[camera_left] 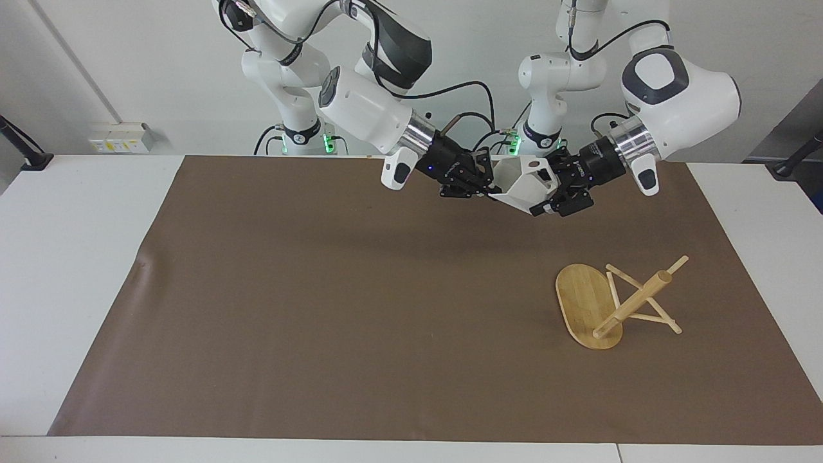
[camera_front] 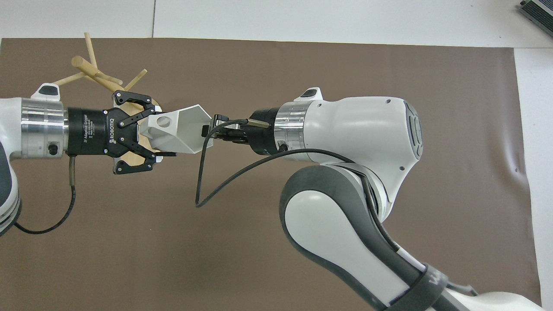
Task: Hang cup on rack
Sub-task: 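Release the cup from the right gripper and withdraw the right gripper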
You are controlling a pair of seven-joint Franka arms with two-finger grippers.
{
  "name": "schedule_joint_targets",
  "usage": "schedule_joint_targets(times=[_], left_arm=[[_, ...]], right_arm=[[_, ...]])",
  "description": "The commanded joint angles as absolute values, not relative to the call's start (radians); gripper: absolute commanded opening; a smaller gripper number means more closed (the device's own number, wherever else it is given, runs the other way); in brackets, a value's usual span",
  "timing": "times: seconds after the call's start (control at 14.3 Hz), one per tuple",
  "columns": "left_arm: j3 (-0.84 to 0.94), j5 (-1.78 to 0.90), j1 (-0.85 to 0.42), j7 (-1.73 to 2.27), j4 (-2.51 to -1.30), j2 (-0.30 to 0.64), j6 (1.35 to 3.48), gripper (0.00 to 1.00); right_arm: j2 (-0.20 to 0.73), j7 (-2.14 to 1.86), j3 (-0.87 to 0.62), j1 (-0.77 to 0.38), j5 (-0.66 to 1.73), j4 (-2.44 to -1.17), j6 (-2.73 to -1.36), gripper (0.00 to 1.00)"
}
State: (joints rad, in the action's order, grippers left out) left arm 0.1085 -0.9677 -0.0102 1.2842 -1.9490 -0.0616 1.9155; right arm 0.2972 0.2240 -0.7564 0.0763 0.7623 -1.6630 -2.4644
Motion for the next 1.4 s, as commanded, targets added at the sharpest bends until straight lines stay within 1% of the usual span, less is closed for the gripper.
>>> schedule_joint_targets(times=[0.0, 0.07, 0.14, 0.21, 0.28, 0.56, 0.7, 0.77, 0.84, 0.98, 1.05, 1.19, 1.33], left_arm=[[0.1, -0.957, 0.003, 1.285, -1.97, -0.086, 1.908, 0.0], [0.1, -0.957, 0.003, 1.29, -1.971, -0.087, 1.91, 0.0], [0.1, -0.957, 0.003, 1.296, -1.971, -0.087, 1.91, 0.0], [0.1, -0.957, 0.002, 1.299, -1.971, -0.087, 1.908, 0.0], [0.1, -0.957, -0.003, 1.308, -1.973, -0.089, 1.91, 0.0], [0.101, -0.954, -0.015, 1.368, -2.042, -0.118, 1.922, 0.0], [0.104, -0.873, -0.015, 1.382, -2.042, -0.12, 1.922, 0.0], [0.107, -0.846, -0.017, 1.391, -2.045, -0.12, 1.927, 0.0], [0.107, -0.838, -0.017, 1.457, -2.052, -0.121, 1.936, 0.0], [0.11, -0.833, -0.024, 1.607, -2.057, -0.12, 2.009, 0.0], [0.109, -0.831, -0.047, 1.658, -2.072, -0.12, 2.034, 0.0], [0.109, -0.821, -0.052, 1.732, -2.101, -0.123, 2.104, 0.0], [0.109, -0.819, -0.052, 1.769, -2.126, -0.127, 2.158, 0.0]], right_arm=[[0.296, 0.244, -0.77, 0.092, 0.77, -1.664, -2.454, 0.29], [0.296, 0.244, -0.764, 0.092, 0.77, -1.664, -2.454, 0.38], [0.295, 0.235, -0.761, 0.094, 0.769, -1.664, -2.454, 0.55], [0.293, 0.227, -0.756, 0.094, 0.765, -1.664, -2.456, 0.81], [0.293, 0.213, -0.755, 0.095, 0.761, -1.663, -2.454, 1.0], [0.291, 0.219, -0.743, 0.103, 0.762, -1.664, -2.448, 1.0], [0.266, 0.224, -0.668, 0.104, 0.752, -1.663, -2.39, 1.0], [0.247, 0.224, -0.616, 0.104, 0.724, -1.655, -2.334, 1.0], [0.229, 0.222, -0.539, 0.104, 0.666, -1.634, -2.228, 1.0], [0.218, 0.219, -0.43, 0.104, 0.527, -1.554, -2.043, 1.0], [0.216, 0.21, -0.385, 0.104, 0.434, -1.528, -1.973, 1.0], [0.2, 0.178, -0.324, 0.104, 0.284, -1.529, -1.913, 1.0], [0.19, 0.156, -0.246, 0.104, 0.215, -1.537, -1.895, 1.0]])
